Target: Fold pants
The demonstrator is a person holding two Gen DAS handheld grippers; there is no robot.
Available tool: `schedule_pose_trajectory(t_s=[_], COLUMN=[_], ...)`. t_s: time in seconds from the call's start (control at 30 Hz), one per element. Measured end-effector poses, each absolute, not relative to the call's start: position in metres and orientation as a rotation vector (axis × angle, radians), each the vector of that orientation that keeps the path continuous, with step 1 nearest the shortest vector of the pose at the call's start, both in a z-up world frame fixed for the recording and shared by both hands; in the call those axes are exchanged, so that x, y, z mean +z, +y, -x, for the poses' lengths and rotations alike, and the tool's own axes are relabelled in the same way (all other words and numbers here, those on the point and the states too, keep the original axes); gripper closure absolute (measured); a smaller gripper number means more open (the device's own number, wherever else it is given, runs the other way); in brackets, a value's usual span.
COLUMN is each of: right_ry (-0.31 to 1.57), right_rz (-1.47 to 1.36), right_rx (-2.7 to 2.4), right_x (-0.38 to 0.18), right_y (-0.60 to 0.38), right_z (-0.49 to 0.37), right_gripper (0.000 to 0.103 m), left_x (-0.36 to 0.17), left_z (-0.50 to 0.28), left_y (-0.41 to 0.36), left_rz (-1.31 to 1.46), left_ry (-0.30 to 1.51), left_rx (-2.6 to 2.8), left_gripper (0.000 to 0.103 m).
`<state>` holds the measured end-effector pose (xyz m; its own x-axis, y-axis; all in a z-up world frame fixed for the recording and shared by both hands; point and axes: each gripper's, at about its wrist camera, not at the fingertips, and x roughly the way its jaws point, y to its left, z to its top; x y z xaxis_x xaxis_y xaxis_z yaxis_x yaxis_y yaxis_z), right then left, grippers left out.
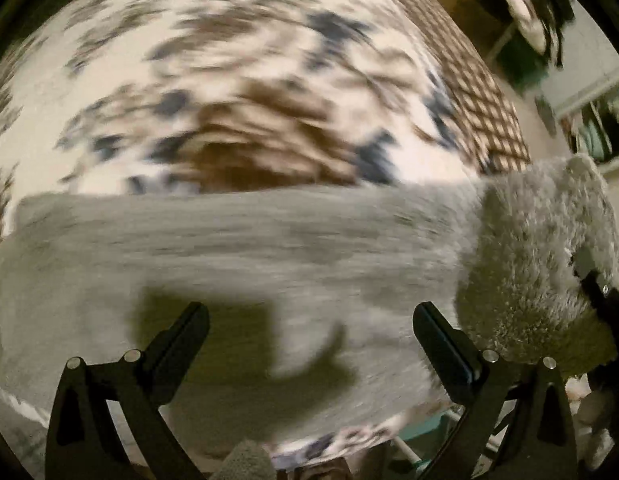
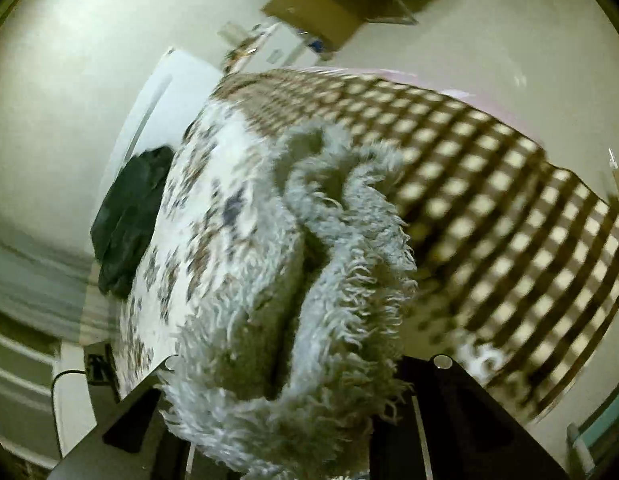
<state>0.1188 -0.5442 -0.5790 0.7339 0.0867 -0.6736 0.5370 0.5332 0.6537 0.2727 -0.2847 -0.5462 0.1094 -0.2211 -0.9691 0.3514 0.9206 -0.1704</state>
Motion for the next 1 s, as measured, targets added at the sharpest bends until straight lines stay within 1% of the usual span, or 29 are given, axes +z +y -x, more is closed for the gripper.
schedule_pose_trajectory(t_s=[0.17, 0.23, 0.27, 0.33, 0.43, 0.53, 0.63, 0.7, 0.73, 0.77, 0.8, 0.93, 1.0], right_ry=[0.784, 0.820, 0.843, 0.902, 0.994, 1.086, 1.164, 1.228, 1.251, 1.266, 1.271, 1.259, 1.263], right_rz=[-0.862, -0.810, -0.782, -0.714, -0.625, -0.502, -0.353, -0.269, -0.262, -0.280, -0.317, -0.452, -0.509], right_rx=[-0.211, -0.168, -0.144, -0.104, -0.032, 0.026, 0.042, 0.057, 0.080, 0.123, 0.172, 0.236, 0.180], right_x=[-0.554, -0.554, -0.557, -0.571, -0.601, -0.638, -0.659, -0.669, -0.672, -0.671, -0.667, -0.641, -0.629], right_y=[-0.438, -0.386, -0.360, -0.303, -0.224, -0.159, -0.109, -0.088, -0.085, -0.083, -0.085, -0.117, -0.142], right_z=[-0.168, -0.186, -0.199, -0.221, -0.243, -0.254, -0.261, -0.265, -0.270, -0.268, -0.268, -0.246, -0.232], right_gripper=[0.086, 0.086, 0.086, 0.087, 0.087, 0.087, 0.086, 0.073, 0.064, 0.040, 0.025, 0.019, 0.018], left_x=[-0.520, -0.513, -0.513, -0.513, -0.522, -0.528, -0.534, -0.535, -0.536, -0.535, -0.534, -0.530, -0.532], left_z=[-0.288, -0.294, -0.295, -0.301, -0.307, -0.311, -0.313, -0.316, -0.318, -0.321, -0.323, -0.329, -0.329], left_y=[-0.165, -0.111, -0.095, -0.048, 0.002, 0.037, 0.060, 0.068, 0.069, 0.071, 0.071, 0.064, 0.053], left_rz=[-0.033, -0.011, -0.002, 0.013, 0.041, 0.063, 0.068, 0.082, 0.092, 0.106, 0.117, 0.163, 0.188], left_ry=[1.381, 1.374, 1.372, 1.370, 1.379, 1.381, 1.378, 1.377, 1.378, 1.379, 1.380, 1.381, 1.393], left_rx=[-0.315, -0.259, -0.240, -0.181, -0.109, -0.081, -0.077, -0.088, -0.099, -0.114, -0.129, -0.194, -0.230], left_gripper=[0.000, 0.000, 0.000, 0.000, 0.000, 0.000, 0.000, 0.000, 0.000, 0.000, 0.000, 0.000, 0.000])
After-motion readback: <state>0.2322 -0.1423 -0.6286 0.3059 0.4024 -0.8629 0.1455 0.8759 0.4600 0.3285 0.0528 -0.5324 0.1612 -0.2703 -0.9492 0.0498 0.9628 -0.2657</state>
